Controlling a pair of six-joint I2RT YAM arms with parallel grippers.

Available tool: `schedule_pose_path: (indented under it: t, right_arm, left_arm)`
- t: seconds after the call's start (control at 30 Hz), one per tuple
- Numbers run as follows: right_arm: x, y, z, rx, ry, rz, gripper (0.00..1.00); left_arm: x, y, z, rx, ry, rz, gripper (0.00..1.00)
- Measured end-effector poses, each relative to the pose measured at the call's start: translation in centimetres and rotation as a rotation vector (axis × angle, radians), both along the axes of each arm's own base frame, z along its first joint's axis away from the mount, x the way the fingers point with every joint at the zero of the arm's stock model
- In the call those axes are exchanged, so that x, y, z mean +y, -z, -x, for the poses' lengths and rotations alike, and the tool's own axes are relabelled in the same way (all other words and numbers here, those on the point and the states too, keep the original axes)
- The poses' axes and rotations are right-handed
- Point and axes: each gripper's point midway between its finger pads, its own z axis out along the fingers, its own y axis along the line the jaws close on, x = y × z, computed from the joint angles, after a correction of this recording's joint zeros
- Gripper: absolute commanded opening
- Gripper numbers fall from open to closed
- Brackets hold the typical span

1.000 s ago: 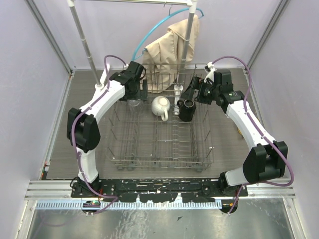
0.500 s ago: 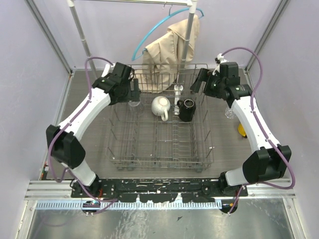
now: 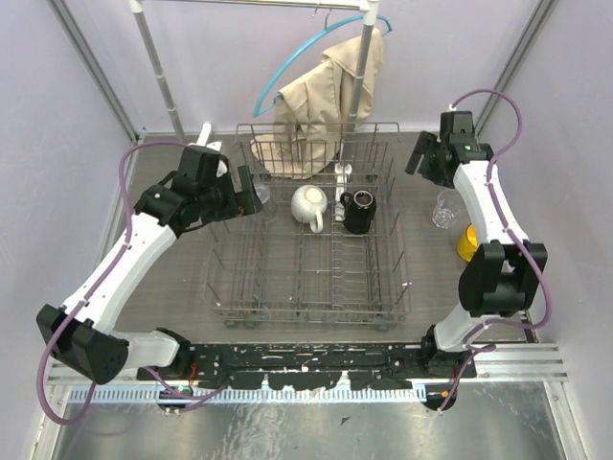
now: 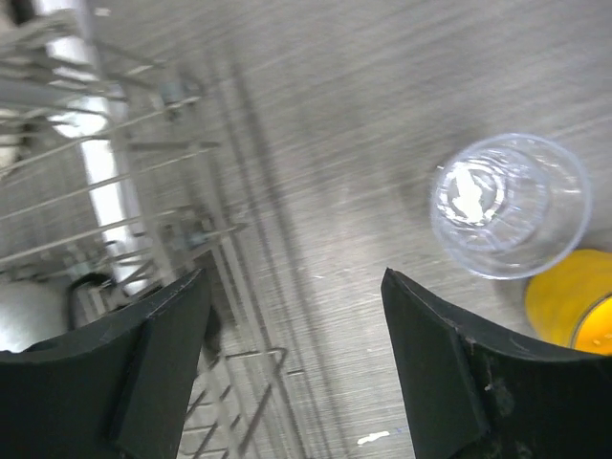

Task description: Load the cups into the dish rack

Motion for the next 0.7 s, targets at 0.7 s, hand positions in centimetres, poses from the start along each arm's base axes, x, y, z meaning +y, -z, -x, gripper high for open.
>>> schedule_pose_path:
  t: [0.7]
  right_arm:
    - [-7.6,8.3,-0.1,0.251,0.150,0.068,0.75]
  left_arm:
    - [-1.7,-1.3,0.7,0.006,0.095,0.163,1.00]
